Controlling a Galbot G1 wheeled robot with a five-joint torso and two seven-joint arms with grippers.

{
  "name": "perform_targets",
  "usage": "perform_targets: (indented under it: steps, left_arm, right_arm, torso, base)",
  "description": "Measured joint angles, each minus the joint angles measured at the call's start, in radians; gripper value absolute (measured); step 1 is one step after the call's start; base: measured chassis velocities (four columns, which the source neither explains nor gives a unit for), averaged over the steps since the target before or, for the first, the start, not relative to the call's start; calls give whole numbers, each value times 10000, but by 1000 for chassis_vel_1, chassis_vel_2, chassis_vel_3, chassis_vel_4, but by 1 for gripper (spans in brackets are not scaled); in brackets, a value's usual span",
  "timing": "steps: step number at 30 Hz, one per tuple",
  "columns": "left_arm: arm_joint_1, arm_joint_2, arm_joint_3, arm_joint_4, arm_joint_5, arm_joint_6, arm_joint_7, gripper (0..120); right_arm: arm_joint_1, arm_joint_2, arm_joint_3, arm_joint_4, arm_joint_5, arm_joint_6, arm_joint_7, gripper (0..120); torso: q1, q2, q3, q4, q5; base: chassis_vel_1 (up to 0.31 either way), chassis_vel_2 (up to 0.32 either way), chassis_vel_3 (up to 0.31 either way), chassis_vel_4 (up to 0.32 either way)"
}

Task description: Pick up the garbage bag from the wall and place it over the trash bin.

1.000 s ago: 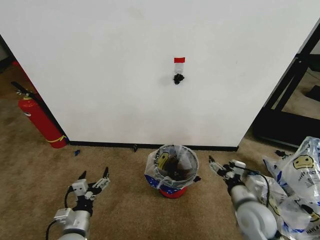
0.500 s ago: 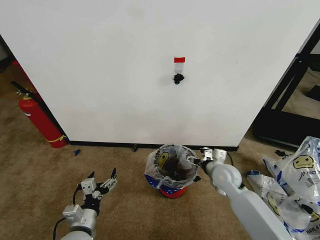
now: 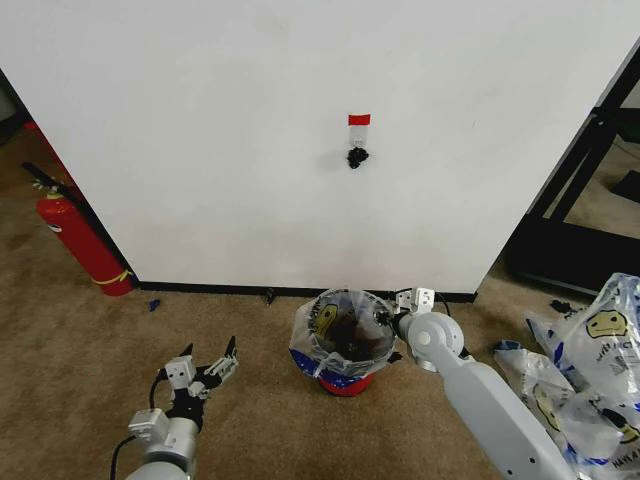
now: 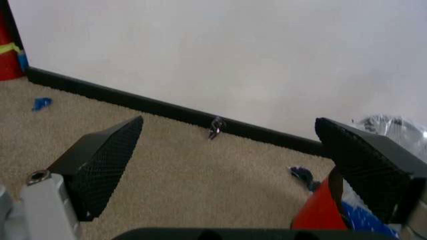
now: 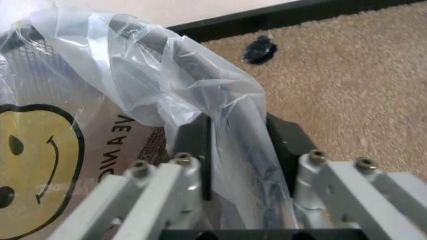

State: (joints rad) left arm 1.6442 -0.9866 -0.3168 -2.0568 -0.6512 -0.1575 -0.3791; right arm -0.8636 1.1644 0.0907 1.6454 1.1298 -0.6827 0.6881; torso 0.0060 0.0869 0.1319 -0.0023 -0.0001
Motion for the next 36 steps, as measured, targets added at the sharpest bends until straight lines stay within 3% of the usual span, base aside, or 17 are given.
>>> perform_targets:
  steps: [7, 12, 18, 22, 24, 26, 29, 36]
  left_arm:
    - [37, 127, 37, -103, -23, 100, -26, 100]
    - [37, 158, 41, -209, -74, 153, -46, 100]
    - [-279, 331, 420, -869, -1109, 819, -229, 100]
    - [-1053, 398, 1017, -1271, -2600, 1652, -606, 100]
    - [-1929, 319, 1265, -1604, -4692, 2477, -1247, 100]
    - [-2051, 301, 1267, -1667, -5030, 2579, -1360, 100]
    - [-2746, 143, 1243, -1977, -7133, 3279, -2110, 100]
    - [-2814, -103, 1469, -1838, -7988, 3412, -2114, 99]
  right_arm:
    - [-332, 159, 455, 295, 480, 294, 600, 1]
    - [-696, 208, 846, 637, 674, 365, 680, 0]
    - [-1647, 193, 1726, 1937, 1166, 831, 732, 0]
    - [-2341, 264, 2198, 2583, 1176, 1296, 258, 0]
    - [-3017, 306, 2611, 2941, 963, 1737, -454, 0]
    - [-3099, 310, 2655, 2980, 925, 1785, -529, 0]
    - [-3600, 351, 3043, 3269, 844, 1977, -727, 0]
    - [-3838, 434, 3358, 3564, 1016, 1984, -693, 0]
  torso:
    - [-1, 1, 0, 0, 0]
    - [-1, 1, 0, 1, 0]
    - [-1, 2, 0, 3, 2]
    - [-1, 2, 0, -1, 1]
    - [-1, 2, 0, -1, 1]
    - [-1, 2, 0, -2, 1]
    - [-1, 2, 0, -4, 3]
    - [-1, 2, -1, 0, 3]
  base:
    - [0, 0, 0, 0]
    - [0, 0, 0, 0]
    - [0, 0, 0, 0]
    - [0, 0, 0, 0]
    - [0, 0, 0, 0]
    - [0, 0, 0, 0]
    - [0, 0, 0, 0]
    - [0, 0, 0, 0]
